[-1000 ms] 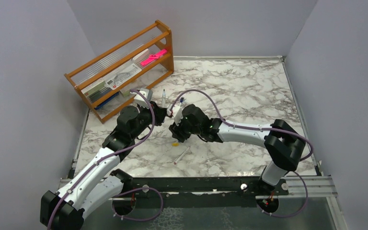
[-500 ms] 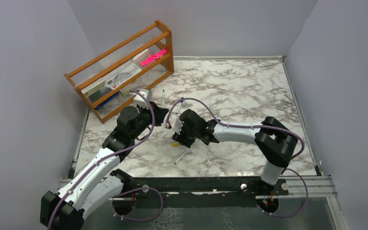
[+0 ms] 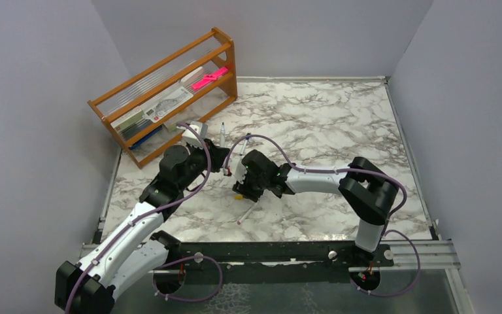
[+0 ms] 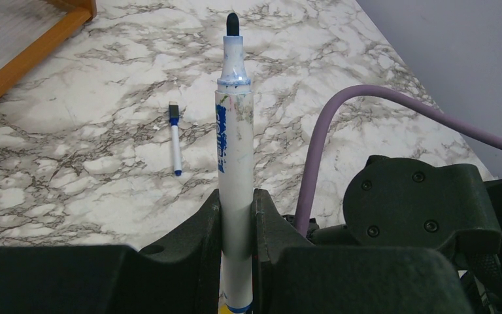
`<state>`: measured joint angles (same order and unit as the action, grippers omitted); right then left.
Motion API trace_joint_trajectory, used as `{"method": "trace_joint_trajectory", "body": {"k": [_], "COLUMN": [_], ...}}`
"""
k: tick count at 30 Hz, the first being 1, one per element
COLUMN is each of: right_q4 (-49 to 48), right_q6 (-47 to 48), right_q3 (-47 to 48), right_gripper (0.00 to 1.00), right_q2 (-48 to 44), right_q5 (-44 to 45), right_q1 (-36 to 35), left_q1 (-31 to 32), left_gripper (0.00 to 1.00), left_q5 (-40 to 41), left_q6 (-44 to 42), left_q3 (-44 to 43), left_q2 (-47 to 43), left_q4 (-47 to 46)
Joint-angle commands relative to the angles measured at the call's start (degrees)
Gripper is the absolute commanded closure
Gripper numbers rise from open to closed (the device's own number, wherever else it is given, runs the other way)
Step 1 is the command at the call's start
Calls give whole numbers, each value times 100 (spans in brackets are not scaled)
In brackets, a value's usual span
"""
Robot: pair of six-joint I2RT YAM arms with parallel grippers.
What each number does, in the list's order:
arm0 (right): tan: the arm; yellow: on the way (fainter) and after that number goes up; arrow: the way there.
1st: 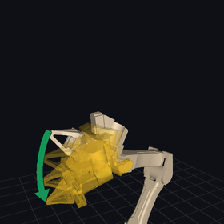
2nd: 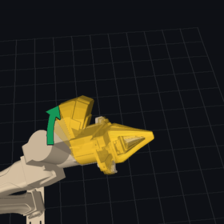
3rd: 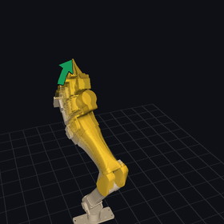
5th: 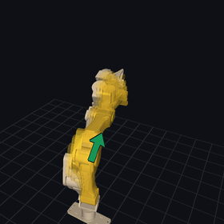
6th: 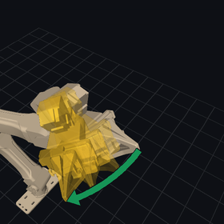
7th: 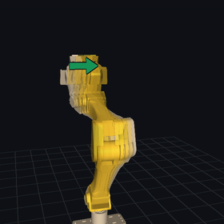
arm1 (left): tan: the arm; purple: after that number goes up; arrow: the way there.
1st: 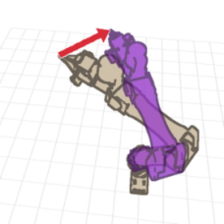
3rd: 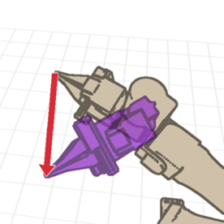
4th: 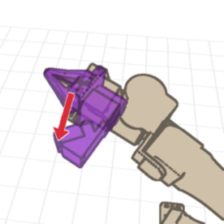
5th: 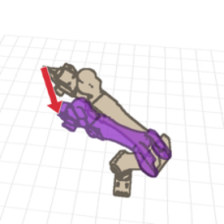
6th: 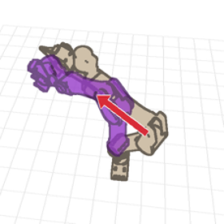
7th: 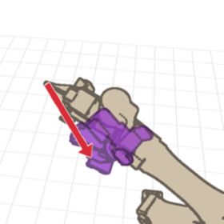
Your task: Insert the pens into the pen caps
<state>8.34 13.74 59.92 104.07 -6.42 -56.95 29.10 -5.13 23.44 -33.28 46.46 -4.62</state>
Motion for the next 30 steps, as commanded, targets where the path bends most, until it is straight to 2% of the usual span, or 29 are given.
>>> {"method": "trace_joint_trajectory", "body": {"k": [1,7,13,18,25,30], "right_q4": [-210,-162,-113,-197,-904,-2126], "right_q6": [-59,-95,-279,-905,-2162,-3344], "right_q3": [151,118,91,130,-10,-582], "right_gripper": [49,60,81,96,98,98], "right_q2": [223,240,192,167,-459,-1522], "right_q5": [-211,-185,-16,195,425,360], "right_q1": [-25,-27,-27,-21,86,411], "left_q1": [-1,-1,-2,-1,-1,6], "left_gripper": [100,100,100,100,100,100], "left_q5": [-59,-50,-73,-98,-468,-1109], "left_q6": [-15,-21,-15,9,506,1831], "left_q3": [59,55,52,41,220,848], "left_q2": [-116,-143,-123,-136,-180,-221], "left_q4": [-85,-74,-97,-109,-489,-1866]}}
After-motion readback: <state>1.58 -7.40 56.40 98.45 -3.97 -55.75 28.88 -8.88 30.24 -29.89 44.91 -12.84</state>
